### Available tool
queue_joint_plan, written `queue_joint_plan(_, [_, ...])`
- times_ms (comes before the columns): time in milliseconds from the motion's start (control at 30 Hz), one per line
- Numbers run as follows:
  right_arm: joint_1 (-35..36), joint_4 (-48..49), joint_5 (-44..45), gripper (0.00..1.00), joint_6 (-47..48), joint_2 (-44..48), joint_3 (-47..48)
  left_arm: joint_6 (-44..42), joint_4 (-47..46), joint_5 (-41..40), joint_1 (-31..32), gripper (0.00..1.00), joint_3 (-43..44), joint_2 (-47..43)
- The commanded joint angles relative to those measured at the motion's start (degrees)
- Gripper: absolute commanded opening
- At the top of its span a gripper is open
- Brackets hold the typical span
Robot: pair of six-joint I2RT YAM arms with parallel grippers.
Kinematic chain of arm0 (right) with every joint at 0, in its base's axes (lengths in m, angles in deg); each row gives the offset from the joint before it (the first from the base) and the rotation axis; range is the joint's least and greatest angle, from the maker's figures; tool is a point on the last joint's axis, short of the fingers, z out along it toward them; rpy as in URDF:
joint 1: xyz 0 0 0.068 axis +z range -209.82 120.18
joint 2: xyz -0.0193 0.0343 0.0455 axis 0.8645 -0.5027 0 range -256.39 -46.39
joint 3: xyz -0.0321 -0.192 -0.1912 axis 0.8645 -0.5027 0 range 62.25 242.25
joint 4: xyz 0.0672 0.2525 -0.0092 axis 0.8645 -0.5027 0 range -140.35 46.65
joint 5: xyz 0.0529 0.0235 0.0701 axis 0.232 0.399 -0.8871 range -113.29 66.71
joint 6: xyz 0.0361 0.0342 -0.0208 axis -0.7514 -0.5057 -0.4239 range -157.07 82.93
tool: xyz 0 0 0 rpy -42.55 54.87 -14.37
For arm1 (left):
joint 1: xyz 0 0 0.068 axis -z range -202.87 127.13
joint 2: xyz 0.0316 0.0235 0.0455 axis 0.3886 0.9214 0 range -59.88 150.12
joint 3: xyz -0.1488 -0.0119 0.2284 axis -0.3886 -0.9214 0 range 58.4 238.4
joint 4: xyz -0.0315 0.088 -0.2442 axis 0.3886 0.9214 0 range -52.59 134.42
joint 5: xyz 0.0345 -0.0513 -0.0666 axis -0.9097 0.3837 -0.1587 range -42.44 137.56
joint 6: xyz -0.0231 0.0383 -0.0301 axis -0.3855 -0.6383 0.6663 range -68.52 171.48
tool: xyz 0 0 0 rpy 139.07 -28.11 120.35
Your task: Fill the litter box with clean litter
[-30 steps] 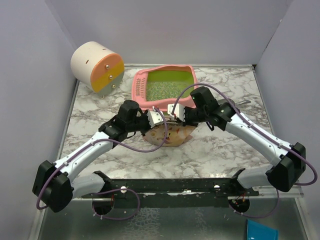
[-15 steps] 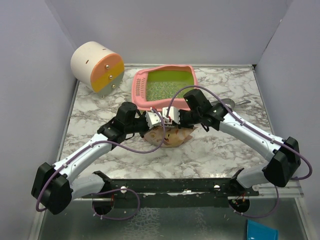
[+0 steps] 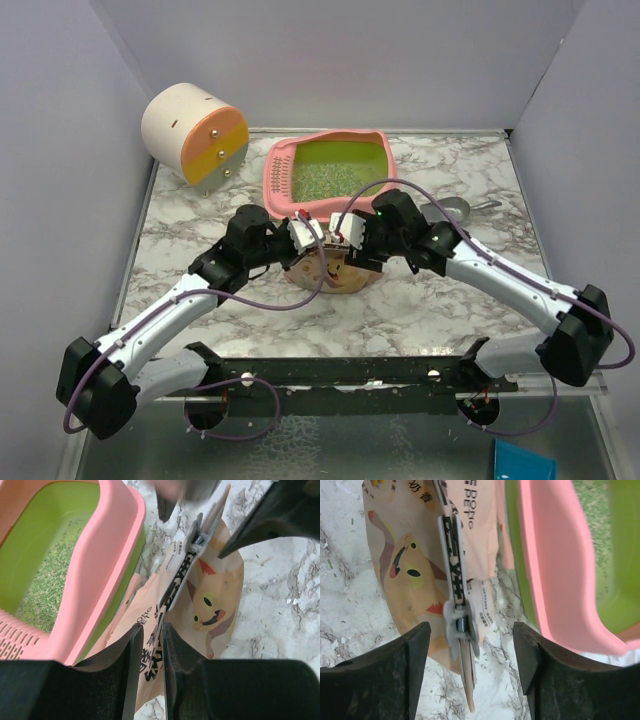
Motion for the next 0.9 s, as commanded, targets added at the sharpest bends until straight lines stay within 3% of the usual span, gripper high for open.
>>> queue_joint_plan(0, [0.5, 9.8, 5.0, 0.68, -5.3, 8.9, -2.5, 3.1, -3.3, -3.6, 0.2, 0.26, 1.3, -2.2])
queue_joint_plan(100, [0.6, 16.3, 10.8, 0.73, -11.1, 13.8, -4.4, 7.3, -5.1, -7.0, 0.2, 0.26, 1.8, -2.7])
queue_joint_plan(200, [0.3, 21.5, 23.9, 0.89, -22.5, 17.5, -5.4, 16.4, -5.1, -17.7, 0.1, 0.25, 5.4, -1.4])
queue_joint_plan(300, [-5.1, 17.0, 25.3, 0.96, -30.8, 17.6, -2.3, 21.7, 2.5, -26.8, -2.7, 0.25, 14.6, 4.0])
queue_joint_plan(400, [-18.1, 11.0, 13.9, 0.96, -38.5, 15.1, 1.9, 28.6, 8.0, -22.9, -12.8, 0.25, 21.6, 9.3])
queue_joint_plan(533, [-31.3, 8.2, 1.5, 0.97, -46.5, 13.2, 2.8, 39.8, 7.3, -11.5, -25.5, 0.25, 23.5, 10.5])
queue_joint_plan(633, [-42.3, 14.8, -18.6, 0.97, -55.0, 13.9, -1.8, 45.9, 3.2, -2.8, -31.7, 0.26, 20.9, 8.9])
queue_joint_plan(733, [-46.4, 23.9, -30.7, 0.96, -64.7, 14.3, -7.6, 47.3, 2.0, -0.3, -33.2, 0.28, 18.5, 8.1])
queue_joint_plan(867, [-46.5, 28.4, -32.9, 0.96, -67.6, 15.4, -12.1, 51.3, 2.2, 0.8, -33.2, 0.32, 15.7, 7.1])
